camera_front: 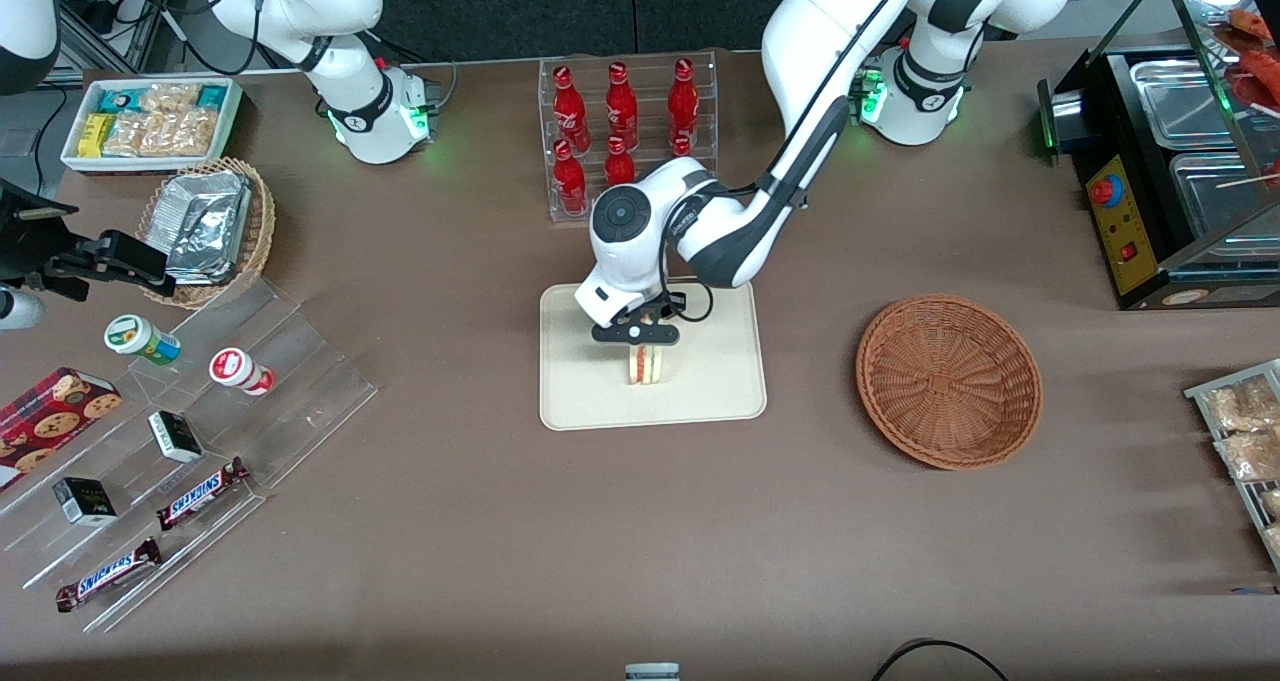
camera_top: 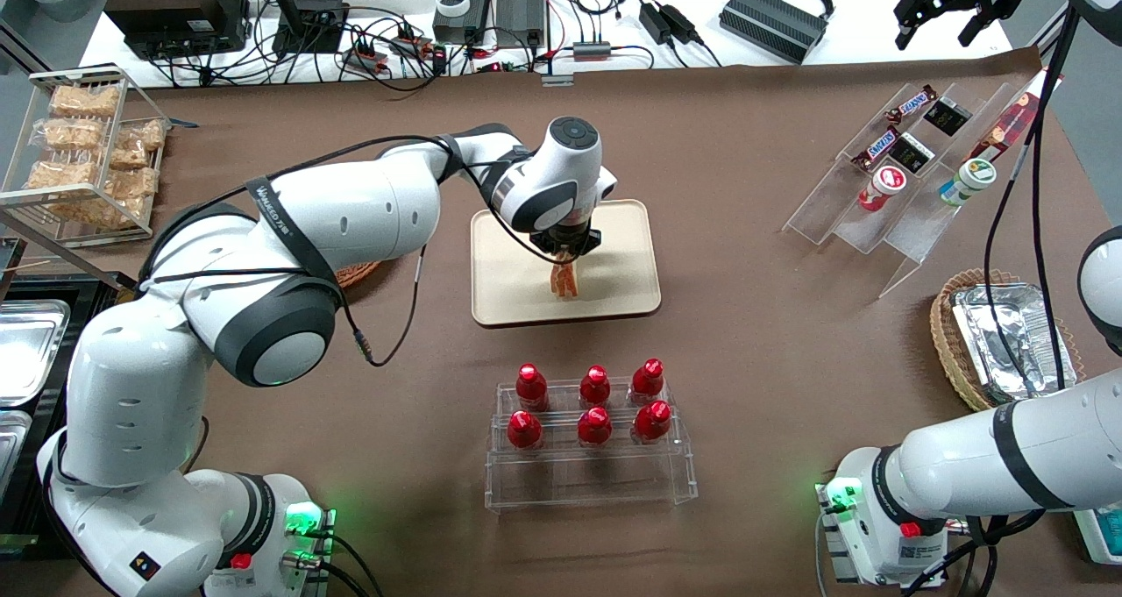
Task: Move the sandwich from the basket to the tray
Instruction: 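Lower the sandwich onto the cream tray and open the left gripper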
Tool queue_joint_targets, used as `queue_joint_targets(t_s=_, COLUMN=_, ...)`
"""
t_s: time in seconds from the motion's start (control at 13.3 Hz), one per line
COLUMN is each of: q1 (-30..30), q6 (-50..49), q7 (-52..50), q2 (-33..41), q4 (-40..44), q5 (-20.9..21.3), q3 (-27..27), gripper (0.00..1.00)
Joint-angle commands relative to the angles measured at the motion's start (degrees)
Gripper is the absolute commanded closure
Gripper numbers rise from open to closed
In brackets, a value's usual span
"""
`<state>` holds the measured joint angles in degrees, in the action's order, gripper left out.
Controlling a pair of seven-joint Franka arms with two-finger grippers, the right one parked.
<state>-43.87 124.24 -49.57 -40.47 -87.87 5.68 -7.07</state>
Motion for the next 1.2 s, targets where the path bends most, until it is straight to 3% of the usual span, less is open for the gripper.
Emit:
queue_joint_targets(t_s=0.0, q1=-1.13, q6=-0.23, q7=-1.58, q2=-0.84, q4=1.74, q5=1.17, q3=1.01, gripper=1.00)
queue_joint_targets(t_s=0.08, q1=-1.13, q6=-0.23, q7=-1.58, q2=-1.36, q4=1.73, q5=1.17, q3=1.01, gripper=1.00)
queue_joint_targets(t_s=0.15, q1=-1.13, q6=-0.23, q7=-1.76, q2=-1.63, q4=1.82, q5=1.09, q3=1.01, gripper=0.70)
queue_joint_targets(t_s=0.23, q1=-1.13, q6=-0.23, q7=-2.72, q2=-1.63, q4=1.91, q5=1.08, q3=1.01, gripper=0.28)
queue_joint_targets(t_s=0.3, q1=-1.05, q6=-0.32, q7=-3.07, q2=-1.37, q4=2.00, q5=1.17, q3=1.01, gripper=0.01)
queue_joint_targets(t_s=0.6, q1=0.62, q6=-3.20, q7=-3.25, q2=2.92, q4=2.35, q5=0.47, q3=1.36, gripper=0.00)
queue_joint_targets(t_s=0.98, q1=5.98, q6=-18.02, q7=-4.57, q2=15.83, q4=2.35, q5=-0.15, q3=1.45, gripper=0.00)
queue_joint_targets(t_s=1.13, q1=11.32, q6=-25.07, q7=-3.79, q2=21.28, q4=2.26, q5=-0.23, q3=1.19, gripper=0.00)
